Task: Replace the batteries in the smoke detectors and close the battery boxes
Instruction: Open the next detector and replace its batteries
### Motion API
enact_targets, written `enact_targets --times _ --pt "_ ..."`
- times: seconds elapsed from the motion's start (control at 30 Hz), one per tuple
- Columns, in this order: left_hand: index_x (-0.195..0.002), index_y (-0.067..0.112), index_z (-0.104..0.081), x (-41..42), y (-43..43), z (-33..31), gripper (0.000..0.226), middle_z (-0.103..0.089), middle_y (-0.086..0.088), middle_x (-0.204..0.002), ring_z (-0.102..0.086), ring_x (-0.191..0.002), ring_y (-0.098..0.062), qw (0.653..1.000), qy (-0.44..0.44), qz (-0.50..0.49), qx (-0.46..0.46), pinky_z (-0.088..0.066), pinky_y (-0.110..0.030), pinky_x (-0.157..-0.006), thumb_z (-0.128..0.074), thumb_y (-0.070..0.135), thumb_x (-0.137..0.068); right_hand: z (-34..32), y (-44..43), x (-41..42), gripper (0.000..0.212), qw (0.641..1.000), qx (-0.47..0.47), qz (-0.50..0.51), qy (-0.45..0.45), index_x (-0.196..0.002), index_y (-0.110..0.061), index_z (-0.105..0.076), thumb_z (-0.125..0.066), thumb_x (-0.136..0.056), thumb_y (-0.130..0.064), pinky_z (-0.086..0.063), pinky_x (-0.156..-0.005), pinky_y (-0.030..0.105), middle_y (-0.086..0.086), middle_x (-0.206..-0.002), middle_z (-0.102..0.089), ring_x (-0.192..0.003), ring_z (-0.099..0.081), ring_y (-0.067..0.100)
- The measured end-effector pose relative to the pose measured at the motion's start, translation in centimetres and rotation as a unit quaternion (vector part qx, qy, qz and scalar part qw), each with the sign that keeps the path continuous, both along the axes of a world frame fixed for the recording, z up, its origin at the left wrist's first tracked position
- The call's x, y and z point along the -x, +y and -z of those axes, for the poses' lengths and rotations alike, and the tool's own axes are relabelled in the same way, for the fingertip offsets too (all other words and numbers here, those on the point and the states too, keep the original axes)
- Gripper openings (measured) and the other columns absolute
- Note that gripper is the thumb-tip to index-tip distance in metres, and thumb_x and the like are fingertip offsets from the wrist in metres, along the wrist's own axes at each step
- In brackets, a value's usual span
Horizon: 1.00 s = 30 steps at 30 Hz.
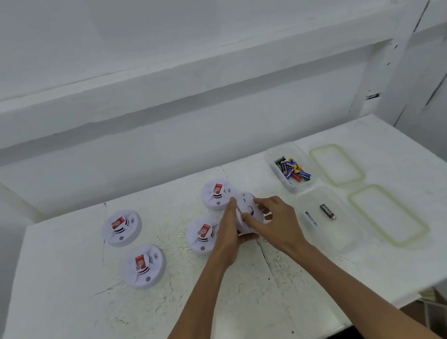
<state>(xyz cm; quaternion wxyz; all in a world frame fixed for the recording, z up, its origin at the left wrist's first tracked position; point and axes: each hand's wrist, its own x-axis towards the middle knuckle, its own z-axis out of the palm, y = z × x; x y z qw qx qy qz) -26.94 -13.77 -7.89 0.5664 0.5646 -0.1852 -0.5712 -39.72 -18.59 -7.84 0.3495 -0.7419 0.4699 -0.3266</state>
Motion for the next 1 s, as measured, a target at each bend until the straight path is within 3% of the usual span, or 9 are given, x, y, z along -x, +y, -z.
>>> enact_targets --times 0.23,0.37,0.57,0.77,0.93,1.0 --pt "-0.123 0.018 -0.069 1.5 1.2 1.1 0.043 -0.080 -0.004 -0.112 -0.076 -0.103 -0.018 0.999 0.043 -0.022 0.008 -0.061 -0.033 -0.085 -0.041 0.047 -0.108 0.7 1.5 0.0 0.058 0.995 -0.010 0.003 0.095 -0.130 -0.009 -0.062 -0.067 -0.088 -0.047 -0.054 -0.085 0.033 0.007 -0.112 -0.058 -0.097 -0.059 0.019" --pt "-0.129 0.018 -0.066 1.7 2.1 1.9 0.037 -0.076 -0.008 -0.121 -0.073 -0.114 -0.025 0.999 -0.006 -0.018 0.047 -0.060 -0.037 -0.092 -0.050 0.042 -0.105 0.8 2.1 0.0 0.053 0.994 0.018 0.006 0.112 -0.123 -0.014 -0.065 -0.065 -0.086 -0.051 -0.053 -0.077 0.033 0.004 -0.101 -0.053 -0.091 -0.055 0.019" --pt "-0.140 0.019 -0.061 1.7 2.3 2.4 0.063 -0.074 -0.006 -0.126 -0.071 -0.118 -0.025 0.997 -0.048 -0.018 0.055 -0.057 -0.048 -0.101 -0.048 0.060 -0.095 1.0 2.0 -0.2 0.059 0.994 0.034 -0.001 0.104 -0.120 -0.008 -0.067 -0.069 -0.081 -0.051 -0.052 -0.072 0.032 0.003 -0.094 -0.050 -0.084 -0.053 0.018" --pt "-0.142 0.020 -0.060 1.5 1.8 3.2 0.060 -0.074 -0.007 -0.126 -0.071 -0.117 -0.025 0.997 -0.068 -0.014 0.044 -0.059 -0.048 -0.099 -0.042 0.060 -0.102 1.6 1.7 -0.5 0.058 0.996 0.051 0.006 0.075 -0.112 -0.006 -0.070 -0.072 -0.075 -0.051 -0.048 -0.066 0.026 0.001 -0.089 -0.050 -0.081 -0.049 0.015" --pt "-0.141 0.018 -0.061 1.3 1.7 3.2 0.061 -0.075 -0.006 -0.124 -0.073 -0.113 -0.024 0.997 -0.066 -0.007 0.049 -0.062 -0.039 -0.090 -0.040 0.058 -0.100 2.4 1.7 0.1 0.063 0.996 0.076 -0.004 0.040 -0.120 -0.009 -0.069 -0.071 -0.074 -0.051 -0.039 -0.070 0.010 -0.002 -0.095 -0.050 -0.088 -0.048 0.012" --pt "-0.141 0.018 -0.060 1.3 1.7 3.3 0.063 -0.074 -0.007 -0.127 -0.072 -0.114 -0.024 0.997 -0.064 -0.008 0.050 -0.061 -0.041 -0.093 -0.040 0.060 -0.099 2.5 1.5 0.4 0.064 0.995 0.091 -0.010 0.042 -0.120 -0.009 -0.070 -0.071 -0.074 -0.053 -0.039 -0.070 0.010 -0.001 -0.095 -0.051 -0.088 -0.048 0.011"
